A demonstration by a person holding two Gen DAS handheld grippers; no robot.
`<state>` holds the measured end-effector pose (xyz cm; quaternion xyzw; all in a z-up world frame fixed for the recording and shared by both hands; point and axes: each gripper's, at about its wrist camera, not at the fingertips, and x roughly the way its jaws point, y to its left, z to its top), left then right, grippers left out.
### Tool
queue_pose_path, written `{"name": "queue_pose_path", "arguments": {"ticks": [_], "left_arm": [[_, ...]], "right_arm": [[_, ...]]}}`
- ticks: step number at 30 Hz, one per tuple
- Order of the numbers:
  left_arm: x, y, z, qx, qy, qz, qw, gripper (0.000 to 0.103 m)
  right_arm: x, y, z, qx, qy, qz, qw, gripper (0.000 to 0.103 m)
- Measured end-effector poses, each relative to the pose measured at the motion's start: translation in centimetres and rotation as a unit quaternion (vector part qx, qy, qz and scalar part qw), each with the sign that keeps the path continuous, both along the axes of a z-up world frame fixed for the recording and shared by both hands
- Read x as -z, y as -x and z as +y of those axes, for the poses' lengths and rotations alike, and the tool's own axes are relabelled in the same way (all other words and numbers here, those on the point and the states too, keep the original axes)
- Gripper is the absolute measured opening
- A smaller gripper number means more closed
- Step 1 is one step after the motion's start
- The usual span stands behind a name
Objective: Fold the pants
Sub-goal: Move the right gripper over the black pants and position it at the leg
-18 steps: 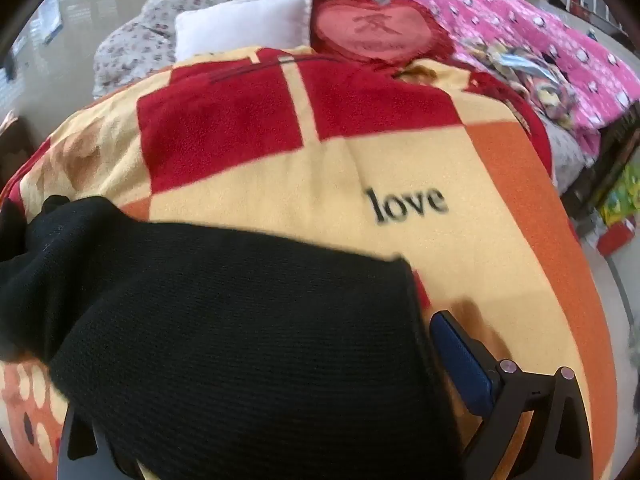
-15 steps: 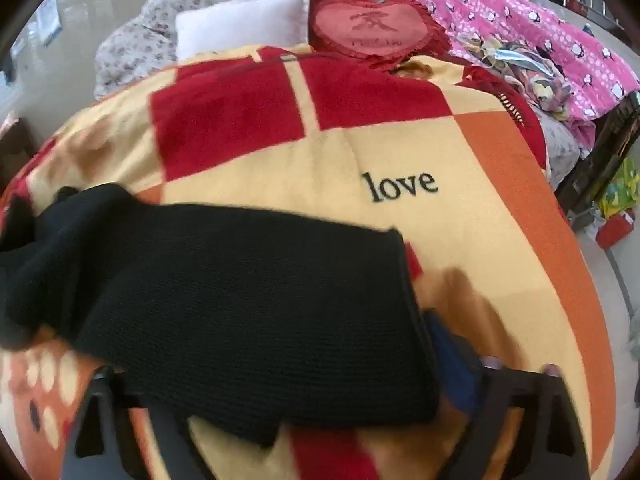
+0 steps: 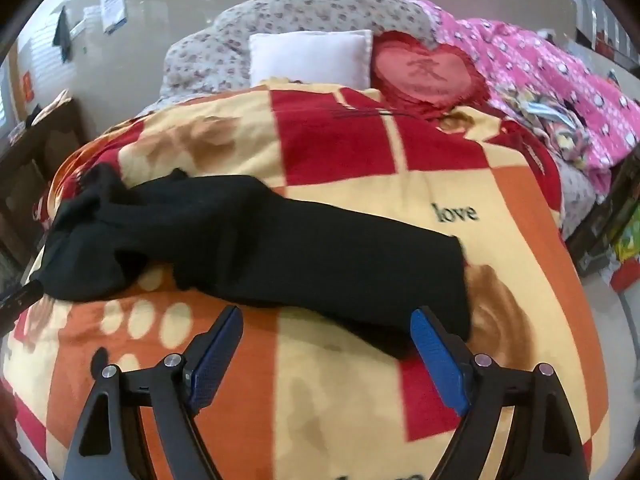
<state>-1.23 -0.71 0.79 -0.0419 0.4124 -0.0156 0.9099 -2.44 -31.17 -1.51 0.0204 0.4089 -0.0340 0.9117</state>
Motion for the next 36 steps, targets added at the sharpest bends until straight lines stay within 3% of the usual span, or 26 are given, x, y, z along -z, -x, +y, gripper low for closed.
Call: {"name": "queue_pose_path", "arguments": {"ticks": [15, 36], "left_arm": [[0.1, 0.1, 0.4, -0.007, 0.0, 0.004, 1.0, 0.077], [1.2, -0.7, 0.4, -0.013, 0.004, 0.022, 0.9997, 0.077]], "right_arm": [[-0.4, -1.0, 4.6, -0.051, 0.003, 0.0, 0.999, 0.085], [-0.1, -2.1, 6.1, -0.07, -0.001, 0.009, 0.998, 0.085]]}}
